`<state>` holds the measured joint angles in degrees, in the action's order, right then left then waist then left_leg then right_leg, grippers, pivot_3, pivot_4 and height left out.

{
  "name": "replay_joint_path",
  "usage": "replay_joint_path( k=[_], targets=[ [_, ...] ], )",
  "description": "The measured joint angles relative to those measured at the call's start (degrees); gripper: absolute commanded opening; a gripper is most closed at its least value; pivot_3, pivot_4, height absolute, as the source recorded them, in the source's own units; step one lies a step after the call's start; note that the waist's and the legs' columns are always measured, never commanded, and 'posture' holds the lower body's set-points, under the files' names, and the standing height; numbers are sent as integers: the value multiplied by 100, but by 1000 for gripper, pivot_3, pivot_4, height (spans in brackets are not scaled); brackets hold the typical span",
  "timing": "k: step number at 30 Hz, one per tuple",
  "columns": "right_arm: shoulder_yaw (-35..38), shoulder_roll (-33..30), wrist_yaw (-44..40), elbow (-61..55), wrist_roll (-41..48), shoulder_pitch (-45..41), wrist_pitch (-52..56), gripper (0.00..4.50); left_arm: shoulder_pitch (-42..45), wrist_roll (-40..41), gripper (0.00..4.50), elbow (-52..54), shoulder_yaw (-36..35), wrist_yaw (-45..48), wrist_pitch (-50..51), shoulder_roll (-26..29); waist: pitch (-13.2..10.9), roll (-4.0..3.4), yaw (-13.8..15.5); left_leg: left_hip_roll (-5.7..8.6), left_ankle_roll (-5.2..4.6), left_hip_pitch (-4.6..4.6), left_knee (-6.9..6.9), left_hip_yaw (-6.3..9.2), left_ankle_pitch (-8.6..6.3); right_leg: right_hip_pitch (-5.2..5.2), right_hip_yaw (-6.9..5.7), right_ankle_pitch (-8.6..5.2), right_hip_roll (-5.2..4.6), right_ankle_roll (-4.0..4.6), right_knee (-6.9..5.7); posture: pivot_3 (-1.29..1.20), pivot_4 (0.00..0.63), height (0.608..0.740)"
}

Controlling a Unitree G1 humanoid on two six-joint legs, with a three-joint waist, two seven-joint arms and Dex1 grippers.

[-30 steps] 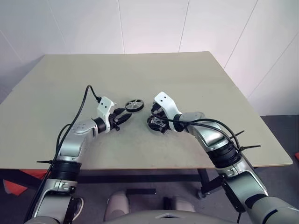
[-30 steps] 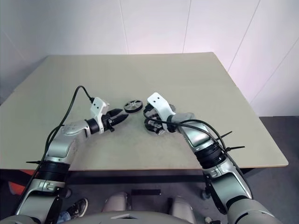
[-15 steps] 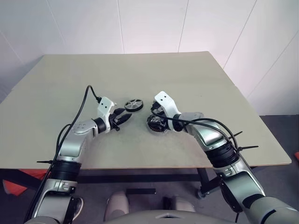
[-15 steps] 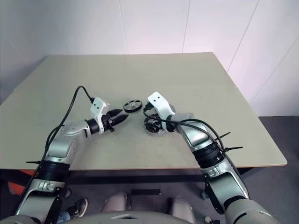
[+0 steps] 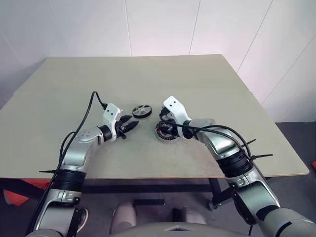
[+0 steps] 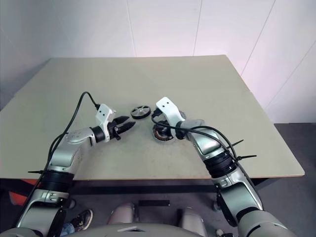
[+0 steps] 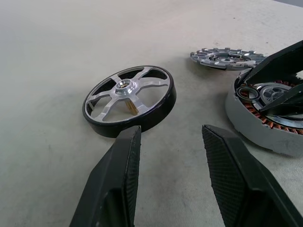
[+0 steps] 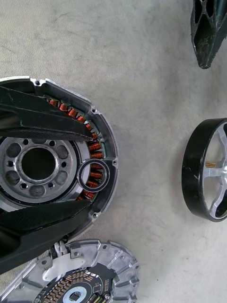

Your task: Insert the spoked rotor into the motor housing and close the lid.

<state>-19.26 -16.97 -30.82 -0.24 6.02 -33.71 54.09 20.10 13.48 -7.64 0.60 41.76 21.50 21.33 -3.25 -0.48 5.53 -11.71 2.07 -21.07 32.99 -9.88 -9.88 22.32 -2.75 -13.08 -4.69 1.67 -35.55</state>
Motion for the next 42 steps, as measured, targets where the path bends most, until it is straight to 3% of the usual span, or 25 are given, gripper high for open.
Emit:
replay_joint_path(
  k=[6, 9, 12, 19, 28, 42],
  targets=[
    [6, 113, 71, 138, -1, -26, -96, 2158, 0, -37, 2177, -14, 2, 25, -24, 29, 0, 0, -9, -3, 1, 5, 0, 0, 0, -1, 2, 0, 3, 0, -1, 0, 0, 740],
    [11, 202, 101, 291, -8, -88, -162, 1565, 0, -52, 2177, -14, 7, 27, -37, 34, 0, 0, -6, -5, 3, 7, 0, 0, 2, -1, 2, 0, 6, 0, -4, 0, 0, 740],
    [10, 209, 97, 341, -12, -100, -221, 626, 0, -59, 2177, -14, 7, 26, -41, 51, 0, 0, -3, -4, 3, 6, 0, 0, 2, -2, 3, 0, 5, 0, -2, 0, 0, 740],
    [14, 48, 29, 243, -8, -90, -198, 626, -1, -77, 2177, -14, 13, 24, -46, 62, 0, 0, 18, -2, 3, 0, 0, 1, 2, -2, 3, 0, 4, 0, 0, 0, 0, 740],
    [194, -549, -217, -784, 170, 190, 253, 626, 8, -90, 2177, -57, 62, 44, -52, 60, 0, 1, 13, -8, 1, 0, -1, 2, 1, 2, 3, 0, 13, 0, 1, 0, 0, 740],
    [205, -365, -75, -869, 257, 453, 401, 626, 85, -95, 2177, -128, 136, 51, -103, 92, 0, 1, 15, -7, 2, -1, 0, 2, 1, 1, 5, 0, 12, 1, 1, 0, 0, 740]
  ],
)
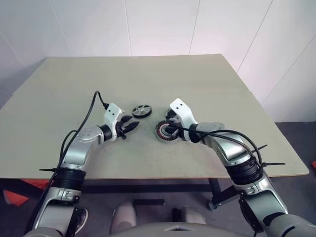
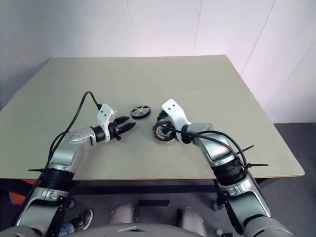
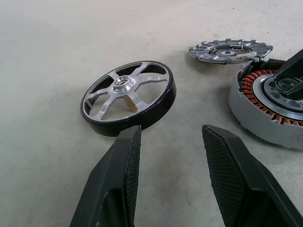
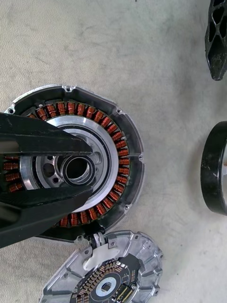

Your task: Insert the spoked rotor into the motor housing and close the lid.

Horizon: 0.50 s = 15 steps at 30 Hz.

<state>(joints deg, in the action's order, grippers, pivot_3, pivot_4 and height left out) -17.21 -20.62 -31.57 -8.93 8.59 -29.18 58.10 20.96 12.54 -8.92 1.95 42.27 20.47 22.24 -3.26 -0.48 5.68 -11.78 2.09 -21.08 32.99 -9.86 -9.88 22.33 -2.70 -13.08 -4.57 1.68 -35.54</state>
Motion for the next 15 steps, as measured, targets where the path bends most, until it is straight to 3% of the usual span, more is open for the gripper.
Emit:
replay_joint_path(
  k=[8, 9, 13, 15],
  targets=[
    [-22, 19, 34, -49, 28, 47, 2, 626, -1, 0, 2177, -1, 0, -2, 0, 6, 0, 0, 0, 0, 0, 1, 0, 0, 0, -1, 0, 0, 0, 0, 0, 0, 0, 740],
    [-30, 20, 35, -72, 38, 62, 1, 1311, -1, 0, 2177, -1, 0, -3, 0, 6, 0, 0, 1, 0, 0, 1, 0, 0, 0, -1, 0, 0, 0, 0, 0, 0, 0, 740],
    [-86, 11, 30, -115, 47, 76, 4, 2638, -1, 0, 2177, -1, 0, -2, 0, 10, 0, 0, 1, 0, 0, 1, 0, 0, 0, -1, 0, 0, 0, 0, 0, 0, 0, 740],
    [-144, 11, 22, -163, 68, 77, 10, 2904, 0, 0, 2177, -1, 0, -1, 0, 11, 0, 0, 1, 0, 1, 2, 0, 0, 0, -1, 0, 0, 0, -1, -1, 0, 0, 740]
  ],
)
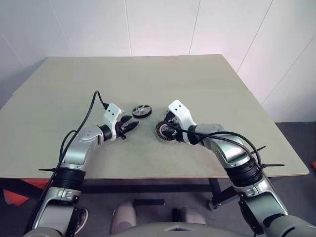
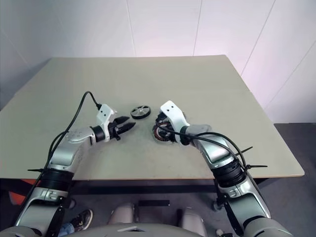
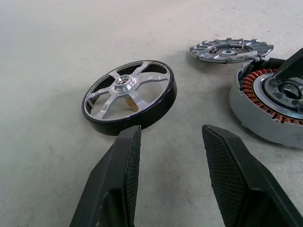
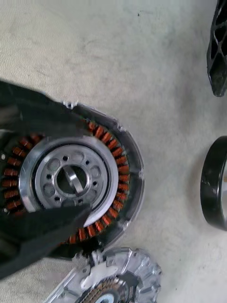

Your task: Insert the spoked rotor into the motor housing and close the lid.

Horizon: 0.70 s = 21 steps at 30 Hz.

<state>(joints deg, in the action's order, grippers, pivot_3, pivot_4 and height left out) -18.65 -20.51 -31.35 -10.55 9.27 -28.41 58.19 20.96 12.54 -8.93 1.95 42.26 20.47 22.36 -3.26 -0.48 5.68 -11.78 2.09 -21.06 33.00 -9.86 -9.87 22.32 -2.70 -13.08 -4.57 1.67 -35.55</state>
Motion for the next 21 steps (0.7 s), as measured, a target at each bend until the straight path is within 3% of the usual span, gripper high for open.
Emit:
replay_joint_path(
  k=[7, 10, 16, 21],
  targets=[
    [77, -2, 57, -12, 3, -37, 68, 2904, 2, -17, 2177, -37, 12, 1, -7, 7, 0, 0, 0, 0, 1, -1, 1, 0, 0, 0, 0, 0, 0, 0, 0, 0, 0, 740],
    [282, 73, 152, -12, 46, -134, 79, 2296, 3, -23, 2177, -86, 33, 1, -10, 7, 0, 0, 0, 0, 0, -2, 0, 0, 0, 3, 0, 0, 0, 0, 0, 0, 0, 740],
    [443, 94, 186, -11, 88, -253, 71, 107, 5, -36, 2177, -129, 53, 0, -26, 7, 0, 0, 0, 0, 1, -2, 0, 0, 0, 2, 0, 0, 0, 0, 0, 0, 0, 740],
    [366, -23, 116, -14, 87, -164, 47, 24, 5, -42, 2177, -143, 58, -2, -57, 7, 0, 0, 1, 0, 0, -2, 0, 0, 0, 1, 0, 0, 0, 0, 0, 0, 0, 740]
  ],
)
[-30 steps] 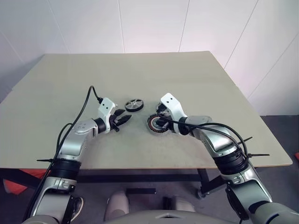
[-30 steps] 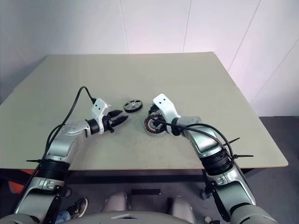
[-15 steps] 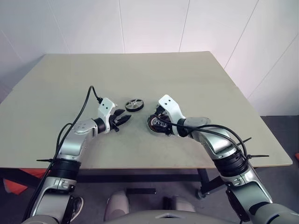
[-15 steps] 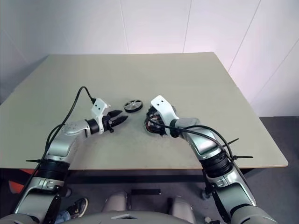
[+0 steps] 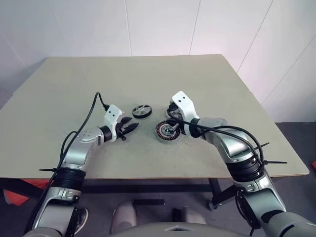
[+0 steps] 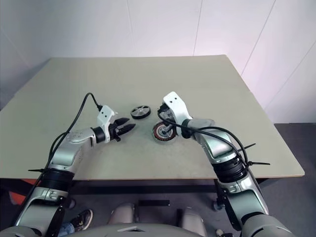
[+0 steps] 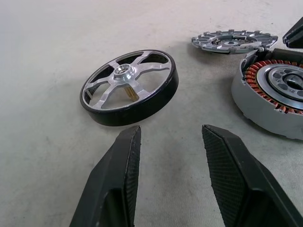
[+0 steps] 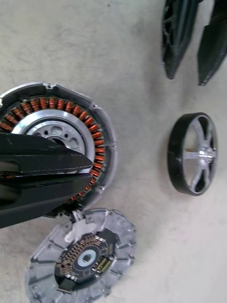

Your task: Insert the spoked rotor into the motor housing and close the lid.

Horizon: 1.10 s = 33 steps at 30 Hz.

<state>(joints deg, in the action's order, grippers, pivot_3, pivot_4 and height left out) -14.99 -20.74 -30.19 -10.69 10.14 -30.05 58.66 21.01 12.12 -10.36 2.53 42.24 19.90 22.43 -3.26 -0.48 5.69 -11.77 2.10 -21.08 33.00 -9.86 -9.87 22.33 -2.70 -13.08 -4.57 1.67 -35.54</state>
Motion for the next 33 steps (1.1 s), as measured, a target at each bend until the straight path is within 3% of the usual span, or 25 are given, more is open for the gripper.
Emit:
replay_joint_path(
  k=[33],
  targets=[
    [-176, 81, 86, 80, -1, 263, -186, 24, 2, -87, 2177, -50, 7, 0, -84, 50, 0, 0, 11, 1, 0, 5, 1, 1, 0, -5, 0, 0, -1, 0, -1, 0, 0, 740]
  ],
)
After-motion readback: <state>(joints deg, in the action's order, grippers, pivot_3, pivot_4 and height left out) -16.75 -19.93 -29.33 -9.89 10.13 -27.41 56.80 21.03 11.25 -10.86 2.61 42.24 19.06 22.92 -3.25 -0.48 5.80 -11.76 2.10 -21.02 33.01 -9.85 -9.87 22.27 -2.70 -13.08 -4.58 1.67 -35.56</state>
